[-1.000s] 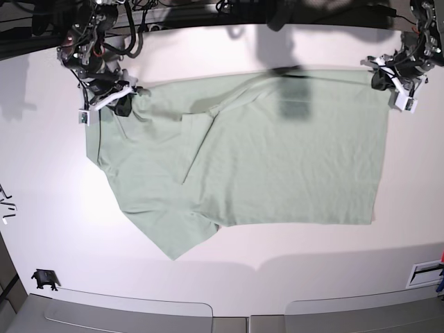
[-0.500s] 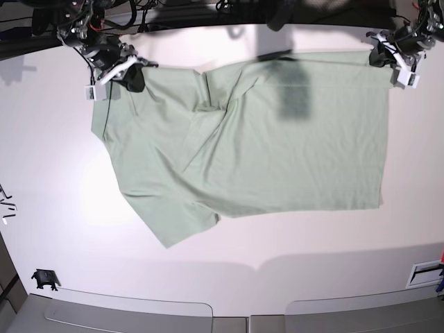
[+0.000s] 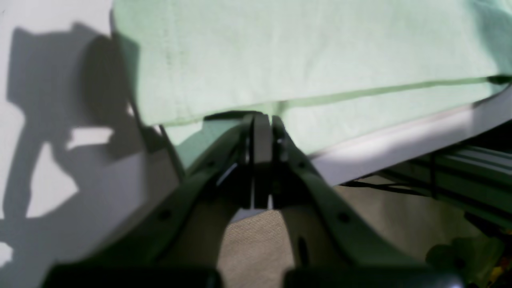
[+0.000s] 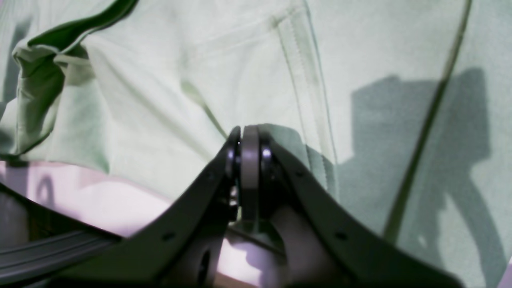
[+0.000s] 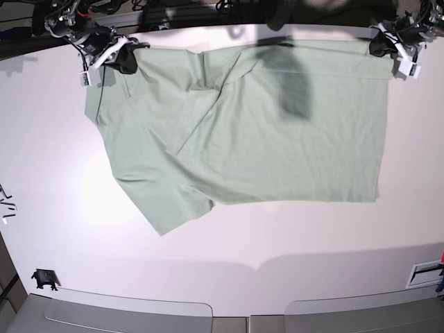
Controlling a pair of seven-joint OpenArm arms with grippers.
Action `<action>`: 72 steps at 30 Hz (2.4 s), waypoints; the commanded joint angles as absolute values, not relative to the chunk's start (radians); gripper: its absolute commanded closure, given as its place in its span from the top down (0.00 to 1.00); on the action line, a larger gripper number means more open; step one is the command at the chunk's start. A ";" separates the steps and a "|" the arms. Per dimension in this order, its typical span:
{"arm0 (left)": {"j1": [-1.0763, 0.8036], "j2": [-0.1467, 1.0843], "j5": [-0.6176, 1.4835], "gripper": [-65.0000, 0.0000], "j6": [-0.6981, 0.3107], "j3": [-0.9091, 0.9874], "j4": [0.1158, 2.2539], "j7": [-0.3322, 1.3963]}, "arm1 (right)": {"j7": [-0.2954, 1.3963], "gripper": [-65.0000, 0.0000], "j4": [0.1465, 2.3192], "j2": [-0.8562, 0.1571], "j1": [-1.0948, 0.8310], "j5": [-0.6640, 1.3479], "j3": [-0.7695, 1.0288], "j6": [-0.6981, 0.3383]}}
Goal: Fold the T-shirt properly
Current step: 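Grasp the collar edge with both grippers and drag it toward the robot, then release the right gripper and move it to the sleeve side of the shirt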
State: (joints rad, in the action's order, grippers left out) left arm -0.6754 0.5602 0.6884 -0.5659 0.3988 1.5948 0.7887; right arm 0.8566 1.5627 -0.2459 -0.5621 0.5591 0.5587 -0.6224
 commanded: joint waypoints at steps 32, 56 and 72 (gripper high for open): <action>-0.700 0.572 0.595 0.00 -0.545 0.394 1.620 0.912 | 1.065 0.00 1.631 -0.286 -0.584 0.640 0.723 -0.565; -0.698 0.571 0.595 0.27 -0.545 0.587 1.977 0.742 | 0.936 0.08 1.922 -0.285 -0.432 0.698 0.723 -0.569; -0.698 0.571 0.595 0.38 -0.545 0.640 1.983 0.702 | 0.723 0.47 1.556 -0.328 -0.089 0.532 0.713 -0.561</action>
